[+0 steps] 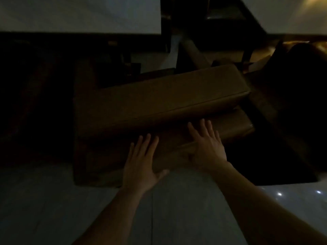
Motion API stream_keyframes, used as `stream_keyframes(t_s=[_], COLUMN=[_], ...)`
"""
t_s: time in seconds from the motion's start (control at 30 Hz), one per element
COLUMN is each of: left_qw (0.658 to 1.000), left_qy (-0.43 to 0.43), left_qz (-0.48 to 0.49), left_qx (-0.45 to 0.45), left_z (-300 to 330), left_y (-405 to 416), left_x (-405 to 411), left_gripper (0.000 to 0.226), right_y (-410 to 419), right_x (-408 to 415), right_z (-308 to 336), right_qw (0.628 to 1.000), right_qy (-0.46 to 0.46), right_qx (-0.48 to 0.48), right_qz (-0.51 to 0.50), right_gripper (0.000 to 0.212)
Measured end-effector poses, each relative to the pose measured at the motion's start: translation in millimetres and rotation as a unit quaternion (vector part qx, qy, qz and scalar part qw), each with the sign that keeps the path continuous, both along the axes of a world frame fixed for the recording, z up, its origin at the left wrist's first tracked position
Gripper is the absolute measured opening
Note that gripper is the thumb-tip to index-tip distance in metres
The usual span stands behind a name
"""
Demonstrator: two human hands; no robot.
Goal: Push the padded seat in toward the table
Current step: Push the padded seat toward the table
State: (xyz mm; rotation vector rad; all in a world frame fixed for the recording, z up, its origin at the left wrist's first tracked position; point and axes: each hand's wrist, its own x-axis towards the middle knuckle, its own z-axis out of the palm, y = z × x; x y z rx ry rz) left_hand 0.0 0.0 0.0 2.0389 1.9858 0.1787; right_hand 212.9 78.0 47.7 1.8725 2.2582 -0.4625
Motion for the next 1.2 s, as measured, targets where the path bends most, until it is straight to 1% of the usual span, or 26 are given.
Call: stream_keyframes(t_s=[0.1, 0.17, 0.23, 0.3, 0.43, 0.7, 0.83, 0.93, 1.03, 1.13, 1.2], left_qw=[0.999, 0.998, 0.996, 0.996, 0.996, 0.995, 0.996, 0.996, 0.993, 0.993, 0.994], left_qy=[0.048, 0.046, 0.038, 0.036, 0.009, -0.024, -0.017, -0.033, -0.047, -0.033, -0.052], left_qz=[-0.004, 0.005, 0.027, 0.025, 0.018, 0.006, -0.006, -0.006, -0.006, -0.008, -0.009], left_qx=[0.023, 0.05, 0.07, 0.084, 0.083, 0.1, 0.085, 0.088, 0.105, 0.109, 0.098], left_z=[-9.6, -16.0, -19.5, -21.2, -17.8, -7.5, -4.3, -7.5, -8.8, -13.2, -17.7], left_y=[4.3, 6.6, 7.6, 9.7, 11.3, 13.9, 15.3, 15.9, 19.9, 27.4, 34.4], left_x=[-9.5, -17.7, -26.0, -32.4, -35.0, -42.1, -50.2, -53.7, -66.3, -94.2, -114.9], left_gripper=[0.103, 0.095, 0.086, 0.082, 0.081, 0.083, 0.081, 0.08, 0.08, 0.079, 0.076], right_y=[4.8, 5.4, 1.4, -0.3, -2.1, -2.9, -3.0, -2.8, -5.3, -5.5, -3.2], right_x=[-8.7, -18.0, -27.0, -28.7, -30.3, -34.7, -39.1, -45.6, -60.8, -88.4, -108.1], right_z=[-14.3, -24.9, -34.3, -42.7, -47.8, -45.2, -44.4, -41.9, -40.3, -41.0, -40.5], right_qw=[1.0, 1.0, 0.999, 0.998, 0.998, 0.998, 0.998, 0.998, 0.997, 0.997, 0.997], right_qy=[0.004, 0.003, 0.004, 0.012, -0.017, -0.012, -0.013, -0.019, 0.002, 0.016, 0.02], right_qx=[0.0, 0.007, 0.031, 0.059, 0.066, 0.057, 0.048, 0.041, 0.041, 0.043, 0.038], right_qz=[0.009, 0.009, 0.0, -0.014, -0.015, -0.033, -0.045, -0.049, -0.061, -0.064, -0.061], right_gripper=[0.114, 0.112, 0.109, 0.108, 0.107, 0.107, 0.108, 0.109, 0.109, 0.109, 0.107])
